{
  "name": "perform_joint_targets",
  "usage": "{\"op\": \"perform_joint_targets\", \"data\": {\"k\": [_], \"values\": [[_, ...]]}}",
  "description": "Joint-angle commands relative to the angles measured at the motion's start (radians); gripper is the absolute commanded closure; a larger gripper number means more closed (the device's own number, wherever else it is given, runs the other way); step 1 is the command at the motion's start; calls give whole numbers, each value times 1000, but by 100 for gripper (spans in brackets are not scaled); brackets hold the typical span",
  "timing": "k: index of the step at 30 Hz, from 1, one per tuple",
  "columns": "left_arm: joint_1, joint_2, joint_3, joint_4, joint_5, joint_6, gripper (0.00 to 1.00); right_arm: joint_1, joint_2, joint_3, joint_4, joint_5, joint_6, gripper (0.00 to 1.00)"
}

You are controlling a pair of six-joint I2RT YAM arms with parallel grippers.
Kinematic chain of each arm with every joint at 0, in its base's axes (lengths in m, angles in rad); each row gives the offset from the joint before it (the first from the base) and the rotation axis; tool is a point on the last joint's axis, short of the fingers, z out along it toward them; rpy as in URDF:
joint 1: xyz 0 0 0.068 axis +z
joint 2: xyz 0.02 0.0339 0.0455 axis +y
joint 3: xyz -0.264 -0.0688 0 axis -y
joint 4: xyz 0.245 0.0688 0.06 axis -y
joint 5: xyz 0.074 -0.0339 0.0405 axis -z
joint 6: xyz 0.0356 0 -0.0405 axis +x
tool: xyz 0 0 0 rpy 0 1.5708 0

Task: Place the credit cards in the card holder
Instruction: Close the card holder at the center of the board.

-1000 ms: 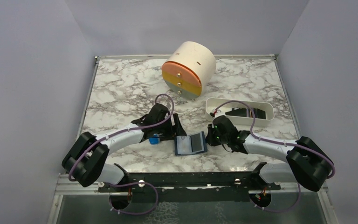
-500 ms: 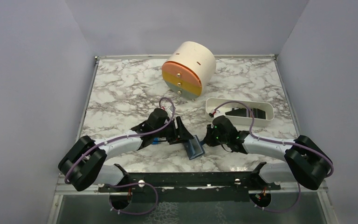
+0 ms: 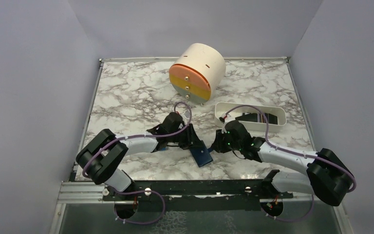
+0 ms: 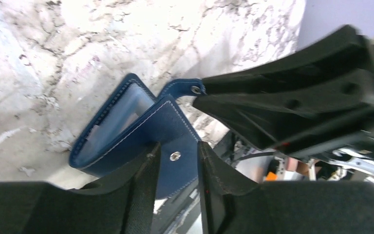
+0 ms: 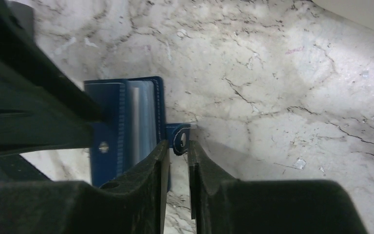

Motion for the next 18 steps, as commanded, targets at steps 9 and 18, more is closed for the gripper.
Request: {"op": "perform_joint_targets", "data": {"k": [9, 18], "values": [[-8, 104, 23, 10, -26, 98, 80, 7, -118, 27, -38, -70, 14, 71], [-10, 147, 35, -13, -51, 150, 81, 8, -72, 30, 6, -100, 1, 64]]}}
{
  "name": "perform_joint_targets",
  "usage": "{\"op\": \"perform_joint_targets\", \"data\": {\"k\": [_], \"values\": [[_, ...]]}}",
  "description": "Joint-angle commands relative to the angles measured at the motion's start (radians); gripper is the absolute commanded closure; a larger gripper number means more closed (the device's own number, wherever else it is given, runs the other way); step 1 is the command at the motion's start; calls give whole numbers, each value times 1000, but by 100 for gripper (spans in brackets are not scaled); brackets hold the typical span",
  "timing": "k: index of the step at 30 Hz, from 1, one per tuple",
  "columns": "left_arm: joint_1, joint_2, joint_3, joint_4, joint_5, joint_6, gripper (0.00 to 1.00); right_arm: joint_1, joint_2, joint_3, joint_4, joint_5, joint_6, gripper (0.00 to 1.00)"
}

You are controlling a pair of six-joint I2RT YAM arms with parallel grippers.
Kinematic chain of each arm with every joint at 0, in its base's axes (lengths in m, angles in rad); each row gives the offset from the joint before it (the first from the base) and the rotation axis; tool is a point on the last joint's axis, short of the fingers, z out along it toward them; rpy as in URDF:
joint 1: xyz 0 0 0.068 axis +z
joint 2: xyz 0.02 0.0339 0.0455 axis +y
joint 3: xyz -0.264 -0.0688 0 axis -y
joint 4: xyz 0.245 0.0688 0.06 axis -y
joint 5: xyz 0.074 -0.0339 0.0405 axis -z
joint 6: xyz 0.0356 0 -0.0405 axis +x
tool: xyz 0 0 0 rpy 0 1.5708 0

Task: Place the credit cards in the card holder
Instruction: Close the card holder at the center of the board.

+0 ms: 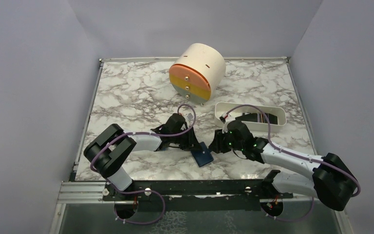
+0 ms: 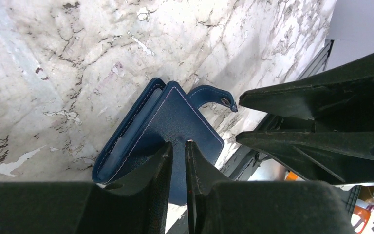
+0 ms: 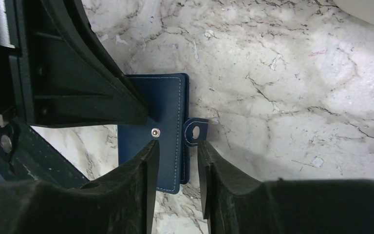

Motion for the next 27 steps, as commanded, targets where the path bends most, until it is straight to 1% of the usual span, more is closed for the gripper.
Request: {"op": "perform_joint_targets", "data": {"k": [1, 3, 6, 8, 10, 14, 18, 22, 25, 27], "values": [[-5, 28, 15, -19, -52, 61, 81, 8, 30, 30, 32, -20, -7, 62], [-5, 29, 16, -19, -59, 63, 81, 8, 50, 39, 45, -20, -15, 59], [-5, 28, 18, -25, -63, 64, 81, 8, 85, 53, 61, -21, -40, 58], [-5, 24, 20, -33, -66, 68, 81, 8, 111, 64, 61, -15, -53, 64], [-5, 21, 21, -41, -73, 72, 81, 8, 120, 73, 56, -14, -64, 73], [-5, 18, 17, -46, -82, 74, 81, 7, 99, 65, 62, -27, -73, 87], [-6, 12, 9, -44, -96, 72, 81, 8, 53, 43, 68, -58, -77, 97], [-5, 17, 8, -42, -97, 69, 81, 8, 36, 26, 82, -125, -68, 99], [-5, 17, 2, -37, -100, 63, 81, 8, 61, 20, 97, -185, -54, 99], [-5, 17, 0, -36, -101, 61, 81, 8, 86, 18, 105, -199, -45, 98]]}}
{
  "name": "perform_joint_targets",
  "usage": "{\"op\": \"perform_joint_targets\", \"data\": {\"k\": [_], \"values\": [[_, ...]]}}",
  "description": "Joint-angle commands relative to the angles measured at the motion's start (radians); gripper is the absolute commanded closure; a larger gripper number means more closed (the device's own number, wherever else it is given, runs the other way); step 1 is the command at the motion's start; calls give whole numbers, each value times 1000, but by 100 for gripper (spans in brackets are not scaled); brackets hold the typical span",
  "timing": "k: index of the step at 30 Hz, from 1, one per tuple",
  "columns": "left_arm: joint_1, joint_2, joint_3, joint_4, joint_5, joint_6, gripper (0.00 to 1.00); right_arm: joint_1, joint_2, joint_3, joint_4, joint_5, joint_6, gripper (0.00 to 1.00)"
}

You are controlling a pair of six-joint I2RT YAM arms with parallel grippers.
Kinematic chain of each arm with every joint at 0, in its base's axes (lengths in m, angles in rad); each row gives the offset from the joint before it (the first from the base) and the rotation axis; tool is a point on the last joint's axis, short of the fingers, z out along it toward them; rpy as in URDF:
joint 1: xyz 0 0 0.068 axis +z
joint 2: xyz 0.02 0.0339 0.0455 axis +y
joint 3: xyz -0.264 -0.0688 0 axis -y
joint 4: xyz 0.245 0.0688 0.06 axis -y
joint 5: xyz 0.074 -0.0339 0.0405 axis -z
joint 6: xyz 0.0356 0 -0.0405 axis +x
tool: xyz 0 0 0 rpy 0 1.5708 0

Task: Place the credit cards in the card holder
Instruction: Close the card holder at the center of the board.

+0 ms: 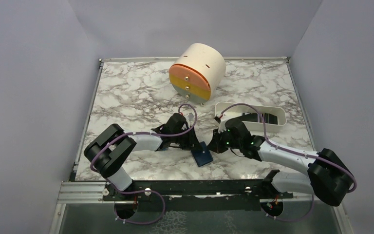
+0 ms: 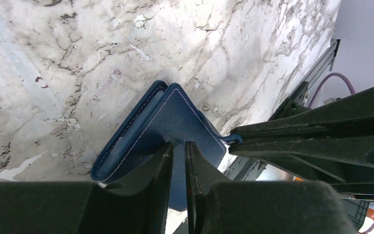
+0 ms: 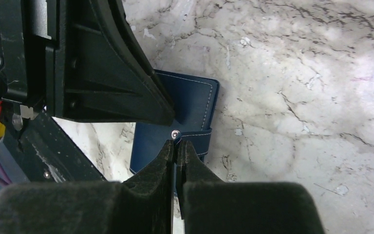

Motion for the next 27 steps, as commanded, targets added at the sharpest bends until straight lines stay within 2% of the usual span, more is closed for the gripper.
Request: {"op": "perform_joint_targets", "data": {"k": [1, 7, 14, 18, 24, 27], "values": [[-5, 14, -14, -26, -81, 24, 81, 8, 37, -13, 68, -98, 18, 97], [-4, 14, -18, -26, -81, 21, 81, 8, 88, -10, 98, -115, 28, 95], [-5, 6, -18, -29, -83, 14, 81, 8, 116, -4, 98, -87, 36, 79], [-5, -6, -16, -37, -89, 14, 81, 7, 96, -9, 94, -91, 53, 75], [-5, -8, -16, -49, -96, 23, 81, 7, 33, -24, 91, -100, 86, 71], [-5, -9, -19, -49, -99, 23, 81, 7, 3, -34, 80, -65, 97, 76]]}}
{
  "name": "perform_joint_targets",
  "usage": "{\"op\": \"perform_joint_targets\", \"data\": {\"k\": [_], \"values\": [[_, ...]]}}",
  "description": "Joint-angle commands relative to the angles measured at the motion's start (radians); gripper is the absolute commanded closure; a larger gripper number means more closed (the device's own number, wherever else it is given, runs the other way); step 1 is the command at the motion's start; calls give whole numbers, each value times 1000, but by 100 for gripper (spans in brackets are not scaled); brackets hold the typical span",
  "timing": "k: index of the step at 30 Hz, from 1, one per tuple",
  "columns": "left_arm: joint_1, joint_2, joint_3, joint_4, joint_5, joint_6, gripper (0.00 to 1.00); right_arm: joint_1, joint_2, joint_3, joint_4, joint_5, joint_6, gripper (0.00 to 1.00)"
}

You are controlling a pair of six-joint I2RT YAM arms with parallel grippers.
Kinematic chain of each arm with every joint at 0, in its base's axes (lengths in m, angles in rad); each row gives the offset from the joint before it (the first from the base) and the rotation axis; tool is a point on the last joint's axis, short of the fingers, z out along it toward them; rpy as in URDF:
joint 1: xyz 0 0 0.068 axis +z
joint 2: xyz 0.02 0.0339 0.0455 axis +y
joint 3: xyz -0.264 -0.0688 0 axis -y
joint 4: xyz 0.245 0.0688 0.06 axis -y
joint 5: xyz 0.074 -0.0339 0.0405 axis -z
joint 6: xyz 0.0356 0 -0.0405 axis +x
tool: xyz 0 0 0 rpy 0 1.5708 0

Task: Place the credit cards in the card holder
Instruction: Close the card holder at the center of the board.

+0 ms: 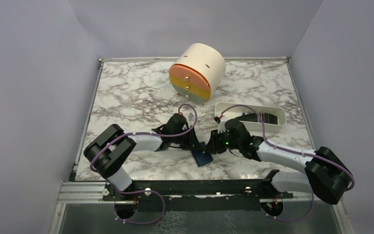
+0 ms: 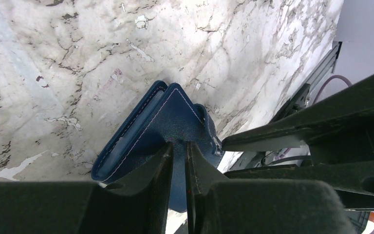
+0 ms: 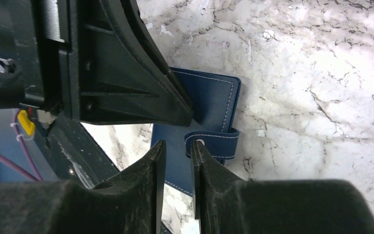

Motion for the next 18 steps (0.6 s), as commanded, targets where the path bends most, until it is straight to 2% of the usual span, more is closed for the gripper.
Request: {"op": "perform_joint_targets", "data": {"k": [1, 9, 18], "values": [[1, -8, -20, -45, -82, 27, 81, 7, -58, -24, 5, 29, 30, 78], [1, -11, -19, -53, -82, 31, 81, 8, -101, -17, -31, 117, 25, 83], [1, -12, -19, -55, -88, 30, 82, 8, 12, -23, 18, 101, 40, 85]]}}
